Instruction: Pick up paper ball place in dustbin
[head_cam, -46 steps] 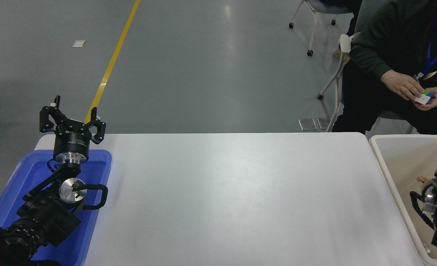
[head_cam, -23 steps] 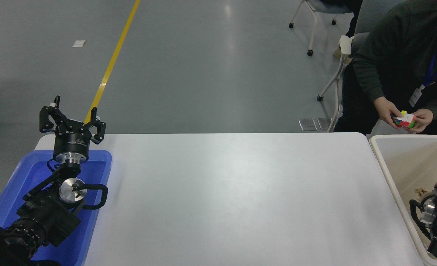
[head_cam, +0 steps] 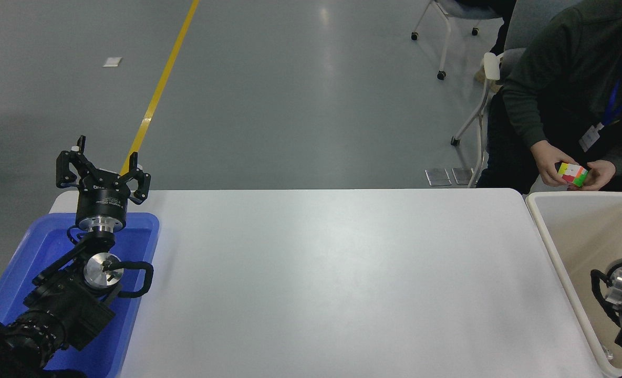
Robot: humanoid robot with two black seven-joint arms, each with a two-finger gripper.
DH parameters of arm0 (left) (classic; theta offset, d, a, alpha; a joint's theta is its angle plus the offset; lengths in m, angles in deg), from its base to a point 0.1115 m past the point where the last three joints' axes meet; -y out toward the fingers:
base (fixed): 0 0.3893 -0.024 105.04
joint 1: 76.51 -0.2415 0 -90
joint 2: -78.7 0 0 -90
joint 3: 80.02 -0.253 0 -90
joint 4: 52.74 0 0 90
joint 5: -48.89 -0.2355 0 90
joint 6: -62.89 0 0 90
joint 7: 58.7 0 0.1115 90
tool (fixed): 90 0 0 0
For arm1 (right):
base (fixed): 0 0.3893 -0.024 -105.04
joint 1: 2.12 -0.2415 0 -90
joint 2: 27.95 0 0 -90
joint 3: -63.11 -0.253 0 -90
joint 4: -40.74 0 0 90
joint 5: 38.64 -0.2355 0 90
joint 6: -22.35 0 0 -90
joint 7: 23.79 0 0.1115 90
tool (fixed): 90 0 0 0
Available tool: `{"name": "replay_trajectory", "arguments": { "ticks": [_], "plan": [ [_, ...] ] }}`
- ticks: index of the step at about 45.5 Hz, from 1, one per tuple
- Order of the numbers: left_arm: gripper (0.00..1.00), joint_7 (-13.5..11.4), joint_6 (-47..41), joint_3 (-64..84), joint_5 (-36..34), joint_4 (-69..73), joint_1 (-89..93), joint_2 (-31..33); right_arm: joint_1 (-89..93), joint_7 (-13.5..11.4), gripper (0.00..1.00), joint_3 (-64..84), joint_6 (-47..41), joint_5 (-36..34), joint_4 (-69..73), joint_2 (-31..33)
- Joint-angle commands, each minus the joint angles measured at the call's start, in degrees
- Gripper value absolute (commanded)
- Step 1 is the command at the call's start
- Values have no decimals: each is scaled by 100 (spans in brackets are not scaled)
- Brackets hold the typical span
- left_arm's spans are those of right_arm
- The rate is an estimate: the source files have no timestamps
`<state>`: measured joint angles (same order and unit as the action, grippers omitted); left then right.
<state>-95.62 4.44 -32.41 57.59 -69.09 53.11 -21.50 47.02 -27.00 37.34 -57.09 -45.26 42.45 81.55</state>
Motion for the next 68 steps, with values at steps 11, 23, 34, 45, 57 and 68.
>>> {"name": "replay_trajectory", "arguments": {
  "ticks": [11, 23, 34, 45, 57, 68],
  "plan": [
    [99, 0, 0, 2, 0, 0, 2, 0, -264, 57, 100, -1194, -1776, -15, 891, 326],
    [99, 0, 0, 2, 0, 0, -7, 0, -194, 321, 100, -1676, -1926, -15, 2737, 590],
    [99, 0, 0, -6, 0, 0, -7, 0, 52, 356, 100, -2222, -1917, -15, 3669, 318],
    [99, 0, 0, -6, 0, 0, 2, 0, 553, 365, 100, -2969, -1979, -41, 4100, -86],
    [99, 0, 0, -6, 0, 0, 2, 0, 1062, 409, 100, -3276, -2506, -41, 4100, -236],
    [99, 0, 0, -6, 0, 0, 2, 0, 1467, 409, 100, -3365, -2928, -41, 4065, -245]
  ]
}}
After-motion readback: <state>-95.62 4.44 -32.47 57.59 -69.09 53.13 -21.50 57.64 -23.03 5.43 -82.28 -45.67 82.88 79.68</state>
